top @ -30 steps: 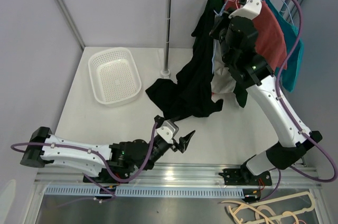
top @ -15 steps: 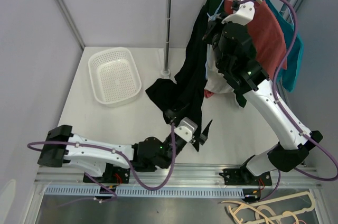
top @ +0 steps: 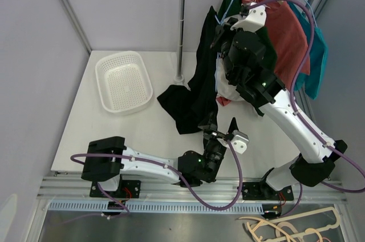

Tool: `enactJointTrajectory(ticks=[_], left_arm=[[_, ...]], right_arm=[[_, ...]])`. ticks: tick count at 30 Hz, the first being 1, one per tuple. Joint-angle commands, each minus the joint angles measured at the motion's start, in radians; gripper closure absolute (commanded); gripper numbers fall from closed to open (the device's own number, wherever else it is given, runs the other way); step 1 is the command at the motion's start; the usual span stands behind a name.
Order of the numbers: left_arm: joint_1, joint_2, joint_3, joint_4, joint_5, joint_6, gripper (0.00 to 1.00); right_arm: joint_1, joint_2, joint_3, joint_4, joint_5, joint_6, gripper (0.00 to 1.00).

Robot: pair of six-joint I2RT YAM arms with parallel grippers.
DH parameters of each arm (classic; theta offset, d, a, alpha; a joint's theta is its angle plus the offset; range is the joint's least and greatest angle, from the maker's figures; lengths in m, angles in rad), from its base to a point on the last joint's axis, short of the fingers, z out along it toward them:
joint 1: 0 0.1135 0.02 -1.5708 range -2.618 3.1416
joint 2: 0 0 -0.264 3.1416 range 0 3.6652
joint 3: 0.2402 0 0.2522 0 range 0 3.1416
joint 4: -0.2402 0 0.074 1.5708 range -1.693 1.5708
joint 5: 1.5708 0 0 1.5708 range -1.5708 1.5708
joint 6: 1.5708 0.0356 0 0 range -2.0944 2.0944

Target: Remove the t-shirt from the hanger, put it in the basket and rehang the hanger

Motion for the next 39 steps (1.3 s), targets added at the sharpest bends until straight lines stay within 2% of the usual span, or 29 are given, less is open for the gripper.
enactJointTrajectory(ticks=[1,2,3,10,11,13,14,15,16,17,18,19,28,39], left_arm=[[0.014,-0.039,0.012,0.319,-0.036,0.053,0.25],[0.018,-0.051,0.004,0.296,-0.036,0.033,0.38],[0.021,-0.074,-0.011,0.268,-0.036,-0.011,0.44],[0.057,-0.14,-0.065,0.106,-0.038,-0.153,0.68],[0.066,-0.154,-0.073,0.09,-0.038,-0.186,0.79],[0.075,-0.176,-0.076,-0.018,-0.032,-0.247,0.87],[0.086,-0.209,-0.083,-0.077,-0.01,-0.345,0.95],[0.09,-0.232,-0.088,-0.226,0.008,-0.404,0.99],[0.095,-0.257,-0.091,-0.312,0.033,-0.476,0.99],[0.109,-0.283,-0.1,-0.401,0.106,-0.619,0.99],[0.116,-0.335,-0.109,-0.548,0.146,-0.681,0.99],[0.123,-0.355,-0.116,-0.586,0.178,-0.728,0.99],[0.09,-0.47,-0.217,-0.606,0.297,-0.789,0.99],[-0.026,-0.427,-0.283,-0.536,0.245,-0.857,0.99]], right_arm=[[0.011,-0.057,0.015,0.104,0.032,-0.004,1.0],[0.011,-0.057,0.017,0.105,0.032,-0.006,1.0],[0.013,-0.059,0.017,0.105,0.033,-0.006,1.0],[0.013,-0.06,0.01,0.1,0.03,-0.004,1.0],[0.011,-0.062,0.01,0.1,0.029,-0.004,1.0],[0.013,-0.062,0.007,0.099,0.027,-0.004,1.0],[0.013,-0.062,0.009,0.097,0.029,-0.004,1.0],[0.013,-0.062,0.007,0.097,0.03,-0.006,1.0],[0.011,-0.06,0.009,0.1,0.03,-0.006,1.0],[0.013,-0.057,0.01,0.102,0.032,-0.006,1.0],[0.009,-0.056,0.012,0.102,0.033,-0.009,1.0],[0.011,-0.053,0.016,0.108,0.041,-0.015,1.0],[-0.029,0.021,0.075,0.119,0.046,-0.024,1.0],[-0.098,0.151,0.27,0.042,0.006,-0.007,1.0]])
